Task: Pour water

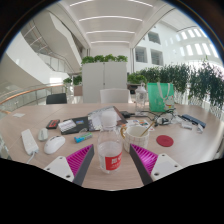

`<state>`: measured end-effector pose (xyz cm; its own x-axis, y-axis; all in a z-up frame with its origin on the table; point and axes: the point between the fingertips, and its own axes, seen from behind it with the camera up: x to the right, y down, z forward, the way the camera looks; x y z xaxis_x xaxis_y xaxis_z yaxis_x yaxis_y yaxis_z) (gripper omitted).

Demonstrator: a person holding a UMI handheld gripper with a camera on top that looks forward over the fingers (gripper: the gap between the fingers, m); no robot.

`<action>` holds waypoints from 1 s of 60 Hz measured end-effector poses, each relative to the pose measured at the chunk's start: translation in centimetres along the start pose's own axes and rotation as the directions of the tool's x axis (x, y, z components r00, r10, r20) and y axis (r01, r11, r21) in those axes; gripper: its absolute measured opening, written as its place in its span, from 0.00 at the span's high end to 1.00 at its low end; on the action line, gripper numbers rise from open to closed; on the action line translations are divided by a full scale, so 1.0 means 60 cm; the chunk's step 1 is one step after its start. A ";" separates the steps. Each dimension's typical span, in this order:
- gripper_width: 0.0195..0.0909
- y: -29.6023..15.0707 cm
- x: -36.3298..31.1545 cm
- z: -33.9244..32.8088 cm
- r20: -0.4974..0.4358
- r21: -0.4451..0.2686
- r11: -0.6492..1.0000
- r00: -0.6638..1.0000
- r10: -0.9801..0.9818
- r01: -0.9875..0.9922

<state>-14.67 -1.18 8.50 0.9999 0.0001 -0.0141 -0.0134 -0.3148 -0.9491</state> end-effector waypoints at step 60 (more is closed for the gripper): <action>0.76 -0.113 -0.139 0.125 0.042 -0.624 0.125 0.126 0.991 -0.771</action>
<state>-22.93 8.10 12.71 0.1124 -0.2718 -0.9558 -0.7701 -0.6317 0.0891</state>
